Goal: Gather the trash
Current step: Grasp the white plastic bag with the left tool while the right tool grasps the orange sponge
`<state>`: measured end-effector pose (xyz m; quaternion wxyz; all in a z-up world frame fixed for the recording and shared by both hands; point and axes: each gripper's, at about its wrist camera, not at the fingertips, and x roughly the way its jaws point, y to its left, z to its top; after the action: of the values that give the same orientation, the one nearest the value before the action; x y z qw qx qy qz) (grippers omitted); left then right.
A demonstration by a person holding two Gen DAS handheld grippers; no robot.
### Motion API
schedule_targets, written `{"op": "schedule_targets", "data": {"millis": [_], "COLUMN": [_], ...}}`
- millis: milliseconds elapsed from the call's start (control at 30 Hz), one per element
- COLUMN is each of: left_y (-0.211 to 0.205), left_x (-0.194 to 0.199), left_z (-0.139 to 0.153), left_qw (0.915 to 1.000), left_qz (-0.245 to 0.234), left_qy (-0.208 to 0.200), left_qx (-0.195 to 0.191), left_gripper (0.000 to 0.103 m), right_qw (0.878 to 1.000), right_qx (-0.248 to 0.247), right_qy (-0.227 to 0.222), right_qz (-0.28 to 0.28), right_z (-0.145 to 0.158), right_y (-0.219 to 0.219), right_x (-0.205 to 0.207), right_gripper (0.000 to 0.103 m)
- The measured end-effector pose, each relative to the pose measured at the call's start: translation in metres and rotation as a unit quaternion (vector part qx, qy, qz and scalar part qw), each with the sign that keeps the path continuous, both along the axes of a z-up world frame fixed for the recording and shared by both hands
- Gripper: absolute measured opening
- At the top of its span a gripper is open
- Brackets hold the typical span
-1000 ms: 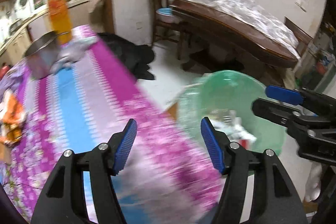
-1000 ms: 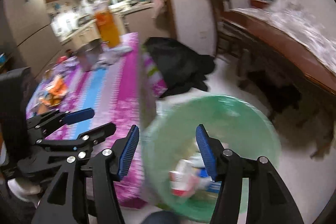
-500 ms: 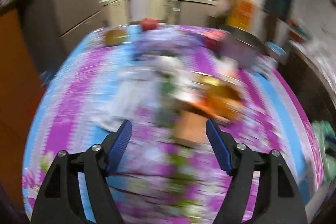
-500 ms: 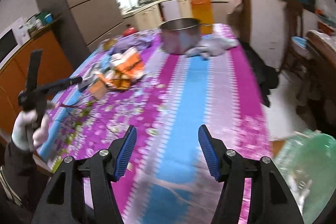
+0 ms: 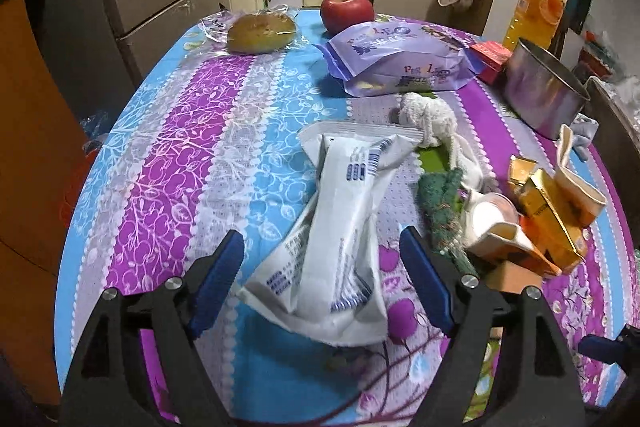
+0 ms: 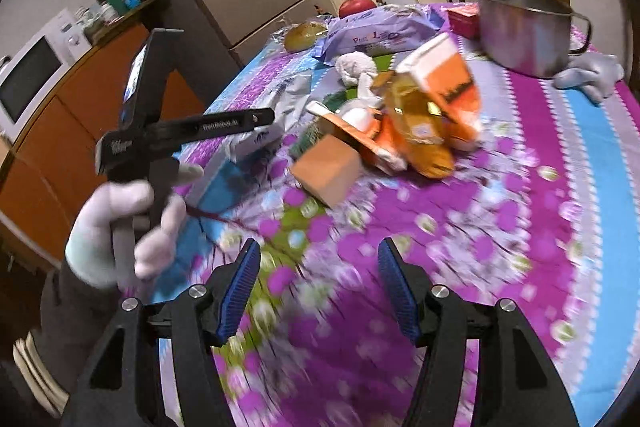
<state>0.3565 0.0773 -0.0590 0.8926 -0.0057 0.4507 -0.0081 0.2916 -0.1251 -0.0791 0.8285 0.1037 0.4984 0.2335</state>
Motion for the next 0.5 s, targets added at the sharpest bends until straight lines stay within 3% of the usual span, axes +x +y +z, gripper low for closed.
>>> {"op": "schedule_targets", "data": {"millis": [233,500], "left_y": [0.008,0.007], "left_x": [0.012,0.017], "left_z": [-0.01,-0.029], "left_qw": [1.0,0.9999], "left_qz": [0.007,0.01], "left_qy": [0.001,0.011], "left_qx": [0.007,0.008], "left_gripper": [0.077,0.074], "right_qw": [0.999,0.994], "right_qx": [-0.033,-0.082], "right_qy": [0.013,0.01], "right_qz": [-0.039,-0.07], "right_z": [-0.015,-0.033], "right_y": [0.041,0.052], "right_x": [0.035,0.052], "right_gripper": [0.065,0.062]}}
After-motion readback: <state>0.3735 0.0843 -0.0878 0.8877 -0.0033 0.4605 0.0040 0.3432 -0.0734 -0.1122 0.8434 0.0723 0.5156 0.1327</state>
